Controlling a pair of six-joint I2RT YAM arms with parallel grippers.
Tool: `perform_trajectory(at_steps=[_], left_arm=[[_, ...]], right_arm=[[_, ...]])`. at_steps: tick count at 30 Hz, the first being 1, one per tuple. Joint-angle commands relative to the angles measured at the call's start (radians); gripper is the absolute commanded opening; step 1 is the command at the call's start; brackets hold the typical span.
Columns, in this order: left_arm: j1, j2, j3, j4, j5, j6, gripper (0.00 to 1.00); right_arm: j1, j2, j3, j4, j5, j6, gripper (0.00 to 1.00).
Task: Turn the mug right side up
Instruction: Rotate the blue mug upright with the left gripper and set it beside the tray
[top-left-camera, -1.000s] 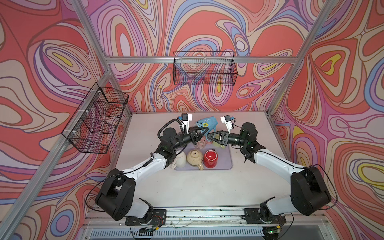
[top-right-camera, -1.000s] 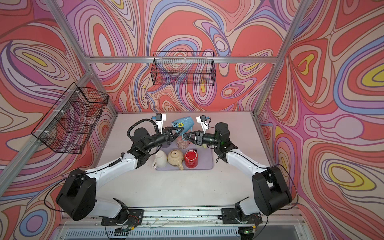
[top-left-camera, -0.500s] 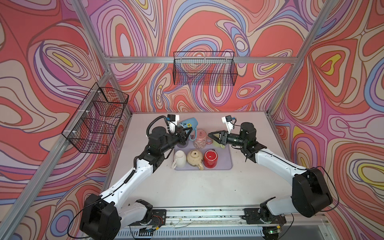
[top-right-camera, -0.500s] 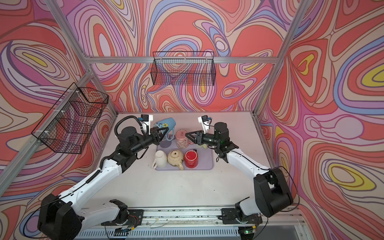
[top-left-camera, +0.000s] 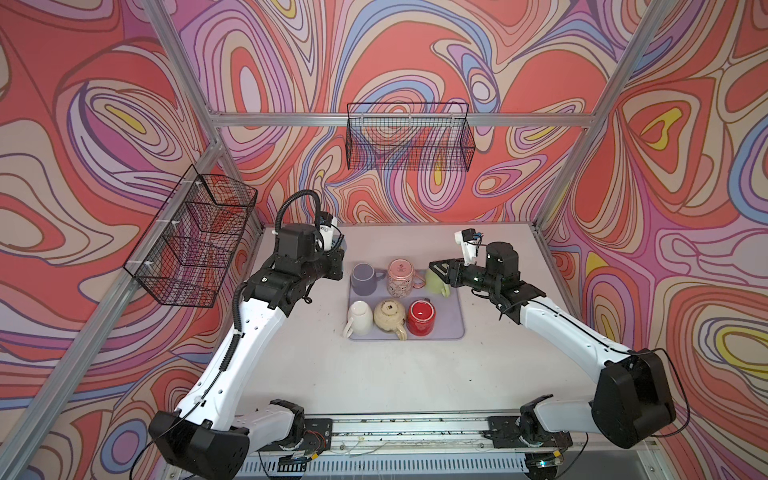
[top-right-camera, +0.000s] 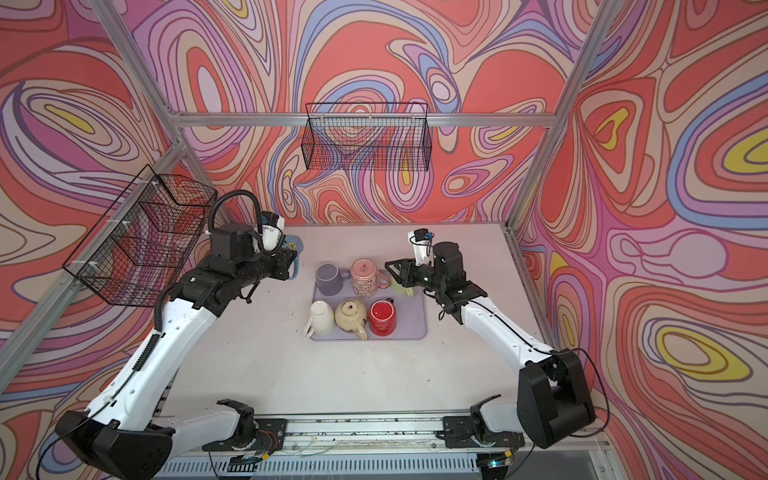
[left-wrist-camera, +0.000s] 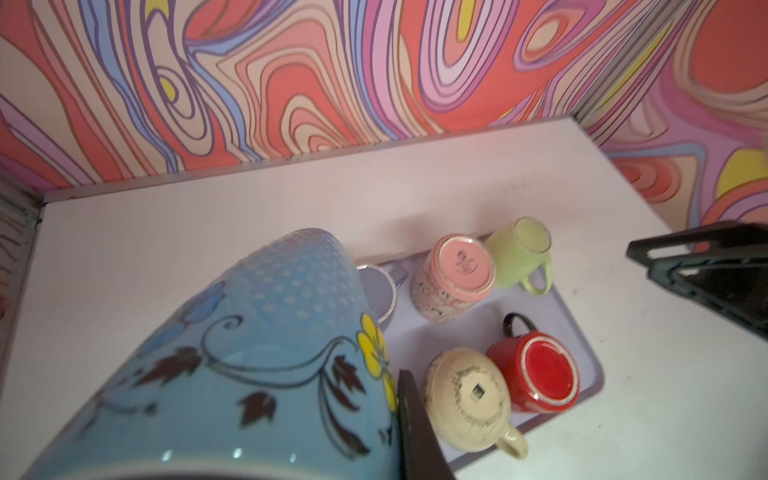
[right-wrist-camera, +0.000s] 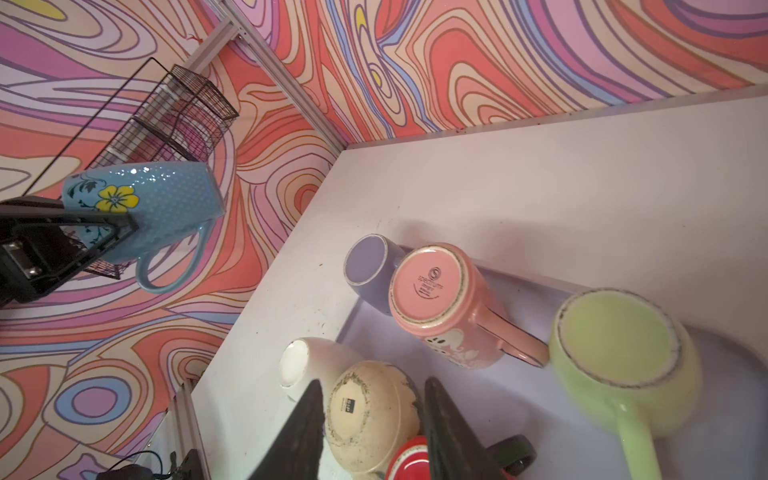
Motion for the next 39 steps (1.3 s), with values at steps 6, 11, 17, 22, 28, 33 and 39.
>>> perform_trajectory(at_steps=[6, 11, 17, 22, 28, 33, 39], left_arm=[[0.052, 0.219, 0.153, -0.258, -0.064, 0.162, 0.0], [0.107, 0.366, 0.274, -0.306, -0.07, 0.198, 0.0], [0.191, 0.572, 0.463, -0.383, -0.051, 0.242, 0.0], [0.23, 0.781, 0.703, -0.486, -0.04, 0.283, 0.0], [0.235, 0.995, 0.958, -0.595, -0.152, 0.309, 0.0], [0.243, 1.073, 1.029, -0.622, -0.13, 0.323, 0.0], [0.251, 1.117, 1.035, -0.637, -0.096, 0.338, 0.0]], right_arm=[[-0.004, -0.001, -0.014, -0.028, 0.056, -0.022, 0.4], [-0.005, -0.006, -0.053, -0.015, 0.062, -0.007, 0.39], [-0.004, -0.024, -0.108, 0.007, 0.085, 0.029, 0.39], [-0.004, -0.039, -0.13, 0.005, 0.102, 0.027, 0.38], [-0.004, -0.047, -0.146, 0.029, 0.103, 0.047, 0.38], [-0.004, -0.038, -0.169, 0.088, 0.066, 0.093, 0.38], [-0.004, -0.042, -0.183, 0.101, 0.074, 0.097, 0.38]])
